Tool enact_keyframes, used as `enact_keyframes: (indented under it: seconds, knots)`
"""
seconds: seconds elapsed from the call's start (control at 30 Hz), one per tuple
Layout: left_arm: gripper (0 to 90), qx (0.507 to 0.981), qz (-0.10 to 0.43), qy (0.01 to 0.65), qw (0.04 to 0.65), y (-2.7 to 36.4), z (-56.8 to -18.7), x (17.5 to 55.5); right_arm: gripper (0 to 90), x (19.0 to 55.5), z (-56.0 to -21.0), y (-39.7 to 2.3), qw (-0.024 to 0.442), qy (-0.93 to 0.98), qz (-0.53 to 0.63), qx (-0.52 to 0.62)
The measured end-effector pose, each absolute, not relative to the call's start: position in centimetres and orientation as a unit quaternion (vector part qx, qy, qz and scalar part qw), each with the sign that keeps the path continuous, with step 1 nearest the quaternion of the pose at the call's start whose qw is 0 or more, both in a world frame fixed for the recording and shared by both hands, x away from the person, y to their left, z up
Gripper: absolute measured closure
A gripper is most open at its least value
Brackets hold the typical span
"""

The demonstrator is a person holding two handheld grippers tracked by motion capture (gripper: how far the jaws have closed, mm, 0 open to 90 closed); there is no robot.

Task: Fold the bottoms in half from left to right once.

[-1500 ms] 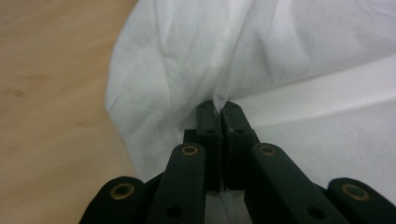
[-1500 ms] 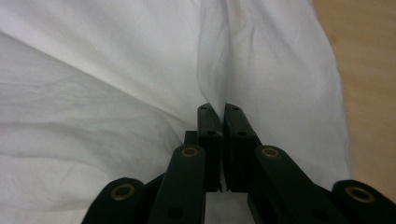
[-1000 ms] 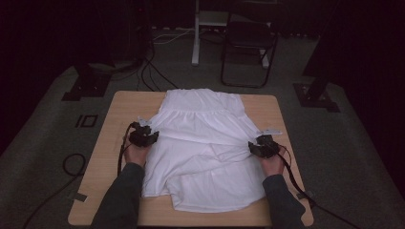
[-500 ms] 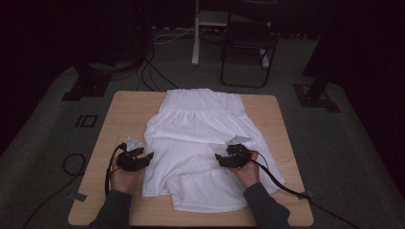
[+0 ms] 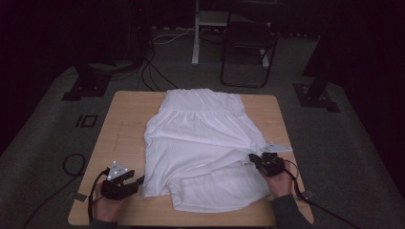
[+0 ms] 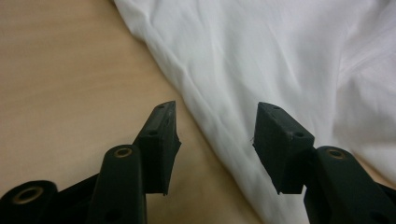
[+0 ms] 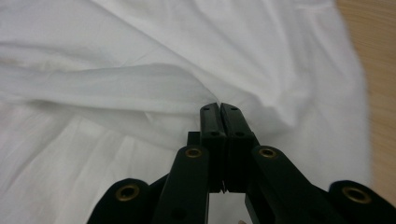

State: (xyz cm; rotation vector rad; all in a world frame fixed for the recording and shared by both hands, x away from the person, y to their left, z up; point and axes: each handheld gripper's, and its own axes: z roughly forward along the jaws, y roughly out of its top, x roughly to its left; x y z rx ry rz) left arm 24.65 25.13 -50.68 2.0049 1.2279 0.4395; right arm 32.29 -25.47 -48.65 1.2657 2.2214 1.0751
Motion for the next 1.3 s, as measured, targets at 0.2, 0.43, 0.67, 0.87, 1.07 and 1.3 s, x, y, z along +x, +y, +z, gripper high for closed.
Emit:
enact_keyframes:
  seconds: [0.2,0.43,0.67,0.87,1.07,1.3]
  knots:
    - [43.2,0.799,0.141,0.456,0.366,24.3,-51.6,22.0,88.6,29.8,-48.1,-30.2,0.194,0.752,0.402,0.486]
    - [36.3,0.830,0.128,0.434,0.325,22.2,-53.2,22.0,88.5,29.1,-48.5,-32.3,0.184,0.733,0.416,0.507]
    - [63.2,0.831,0.152,0.430,0.320,22.2,-53.4,22.7,88.5,29.3,-48.7,-32.0,0.185,0.734,0.415,0.504]
    - [89.3,0.778,0.192,0.446,0.399,25.1,-50.1,22.7,88.5,28.6,-48.5,-31.9,0.190,0.742,0.415,0.491]
    - [89.4,0.768,0.223,0.376,0.469,26.3,-45.2,20.6,88.5,27.6,-48.1,-31.9,0.192,0.743,0.424,0.481]
    - [89.3,0.798,0.203,0.334,0.458,25.1,-44.2,19.0,88.7,23.9,-45.9,-33.9,0.232,0.714,0.454,0.480]
